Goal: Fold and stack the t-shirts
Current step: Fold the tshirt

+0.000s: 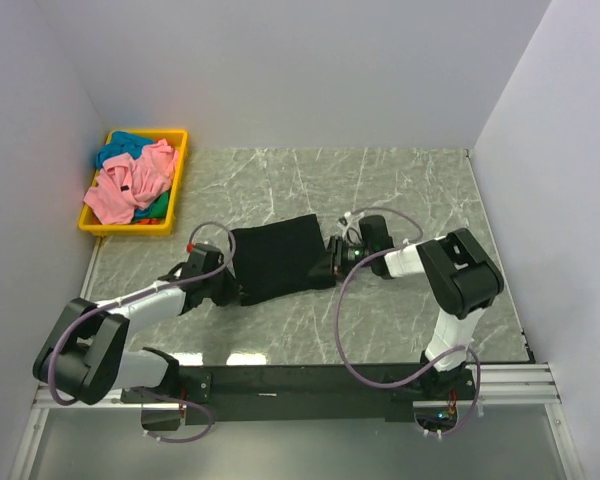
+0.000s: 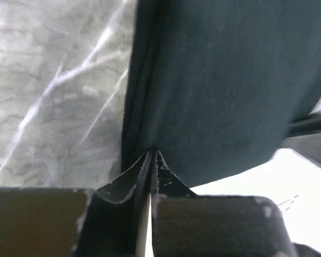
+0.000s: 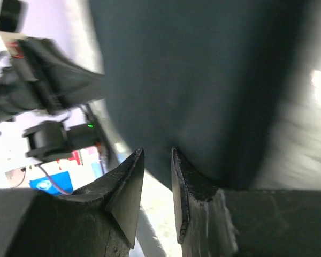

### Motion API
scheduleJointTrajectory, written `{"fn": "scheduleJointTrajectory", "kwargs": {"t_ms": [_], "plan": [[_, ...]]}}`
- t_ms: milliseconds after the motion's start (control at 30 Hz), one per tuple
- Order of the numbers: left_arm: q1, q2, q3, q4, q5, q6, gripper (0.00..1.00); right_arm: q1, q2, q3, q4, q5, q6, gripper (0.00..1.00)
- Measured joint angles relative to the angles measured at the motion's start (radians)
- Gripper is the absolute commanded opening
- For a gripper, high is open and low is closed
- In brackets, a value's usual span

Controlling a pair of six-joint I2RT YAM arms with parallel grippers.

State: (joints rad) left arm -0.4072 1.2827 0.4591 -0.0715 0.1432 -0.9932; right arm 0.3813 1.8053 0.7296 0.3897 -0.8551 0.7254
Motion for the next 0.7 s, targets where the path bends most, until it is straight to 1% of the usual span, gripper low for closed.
{"fn": "scheduleJointTrajectory", "kwargs": {"t_ms": [100,233,267,333,367,433,467,500,533,567,633,667,700], "plan": [[0.024,0.001,-0.05,0.069,0.033,-0.054,0.07,-0.018,0.058,-0.04,0.026,-0.016,-0.003,0.33],[0.046,-0.026,-0.072,0.08,0.044,-0.074,0.09,-0.032,0.054,-0.053,0.055,-0.029,-0.009,0.33],[0.048,-0.041,-0.072,0.061,0.039,-0.074,0.14,-0.032,0.043,-0.053,0.046,-0.023,-0.012,0.33],[0.051,-0.089,-0.072,0.01,0.016,-0.066,0.2,-0.03,0.005,-0.053,0.018,-0.007,-0.016,0.34],[0.051,-0.118,-0.069,-0.023,0.006,-0.064,0.27,-0.026,-0.018,-0.053,0.008,-0.001,-0.016,0.34],[0.053,-0.176,-0.053,-0.095,-0.026,-0.051,0.37,-0.016,-0.085,-0.051,-0.01,0.011,-0.006,0.37],[0.053,-0.211,-0.029,-0.147,-0.047,-0.039,0.46,-0.003,-0.121,-0.043,-0.011,0.018,0.004,0.38],[0.053,-0.241,-0.002,-0.191,-0.071,-0.027,0.5,0.018,-0.148,-0.032,-0.007,0.026,0.016,0.39],[0.053,-0.266,0.025,-0.221,-0.092,-0.013,0.54,0.044,-0.169,-0.015,0.0,0.033,0.033,0.4],[0.053,-0.293,0.061,-0.26,-0.117,0.0,0.64,0.075,-0.179,0.004,0.012,0.044,0.052,0.4],[0.055,-0.342,0.129,-0.312,-0.166,0.032,0.73,0.148,-0.18,0.045,0.052,0.061,0.102,0.4],[0.055,-0.37,0.169,-0.342,-0.202,0.055,0.82,0.184,-0.174,0.063,0.077,0.068,0.129,0.4],[0.056,-0.391,0.204,-0.362,-0.236,0.077,0.86,0.222,-0.162,0.079,0.107,0.077,0.156,0.4]]}}
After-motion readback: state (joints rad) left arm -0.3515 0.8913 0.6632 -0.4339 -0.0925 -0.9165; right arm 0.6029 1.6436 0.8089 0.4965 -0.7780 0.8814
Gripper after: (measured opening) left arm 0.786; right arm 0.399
